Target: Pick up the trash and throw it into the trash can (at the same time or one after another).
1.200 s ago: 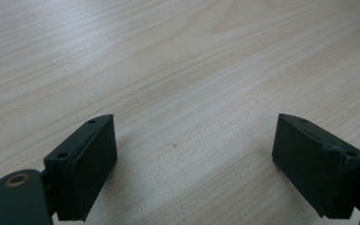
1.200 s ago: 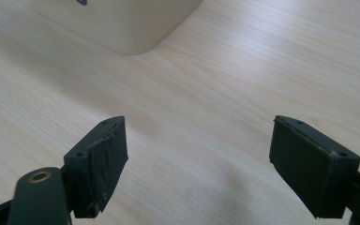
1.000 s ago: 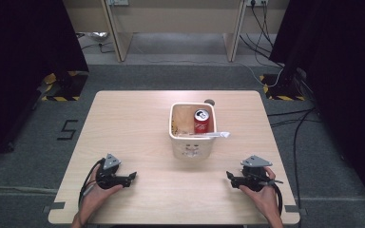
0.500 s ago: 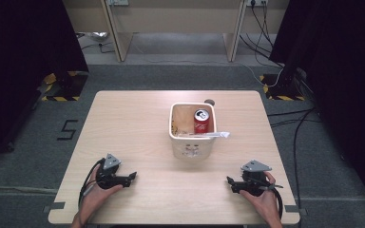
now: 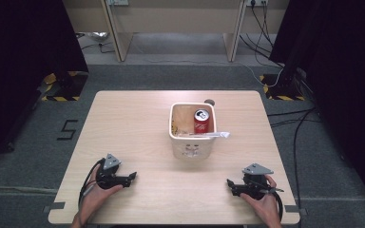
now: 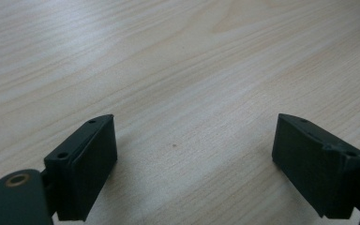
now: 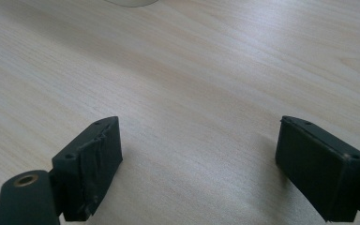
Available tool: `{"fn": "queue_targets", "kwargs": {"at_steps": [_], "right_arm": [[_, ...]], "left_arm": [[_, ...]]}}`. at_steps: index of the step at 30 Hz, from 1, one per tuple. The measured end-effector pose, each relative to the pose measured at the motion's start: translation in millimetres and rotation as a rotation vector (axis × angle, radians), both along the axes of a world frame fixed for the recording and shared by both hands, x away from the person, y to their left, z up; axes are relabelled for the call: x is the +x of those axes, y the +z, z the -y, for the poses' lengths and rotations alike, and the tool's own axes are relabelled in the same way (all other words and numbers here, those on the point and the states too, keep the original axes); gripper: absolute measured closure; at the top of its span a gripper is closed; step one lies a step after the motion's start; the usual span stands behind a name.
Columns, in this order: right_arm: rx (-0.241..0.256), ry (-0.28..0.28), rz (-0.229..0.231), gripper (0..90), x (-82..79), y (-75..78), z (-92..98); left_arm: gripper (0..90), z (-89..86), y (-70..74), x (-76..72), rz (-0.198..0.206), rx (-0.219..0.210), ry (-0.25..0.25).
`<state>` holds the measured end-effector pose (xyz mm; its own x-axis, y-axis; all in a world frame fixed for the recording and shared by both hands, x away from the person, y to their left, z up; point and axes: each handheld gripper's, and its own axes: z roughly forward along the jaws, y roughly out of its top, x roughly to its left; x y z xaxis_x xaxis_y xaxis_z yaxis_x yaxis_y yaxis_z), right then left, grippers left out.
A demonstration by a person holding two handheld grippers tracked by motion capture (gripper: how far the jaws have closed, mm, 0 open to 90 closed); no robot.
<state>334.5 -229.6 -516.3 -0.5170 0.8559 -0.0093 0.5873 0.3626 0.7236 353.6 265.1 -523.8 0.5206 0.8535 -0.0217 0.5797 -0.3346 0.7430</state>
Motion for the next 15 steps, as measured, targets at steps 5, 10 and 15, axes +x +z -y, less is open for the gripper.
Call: {"fn": "queue_targets", "kwargs": {"at_steps": [5,10,15], "right_arm": [[-0.003,0.005,0.001,14.8,-0.3,-0.1,0.0],[-0.004,0.005,0.001,14.7,-0.3,-0.1,0.0],[-0.004,0.006,0.0,14.6,-0.3,-0.1,0.0]], "left_arm": [[13.5,-0.1,0.1,-0.3,-0.001,0.0,-0.003],[13.5,-0.1,0.0,-0.3,0.0,0.0,-0.003],[13.5,-0.1,0.0,-0.3,0.0,-0.001,-0.003]]}}
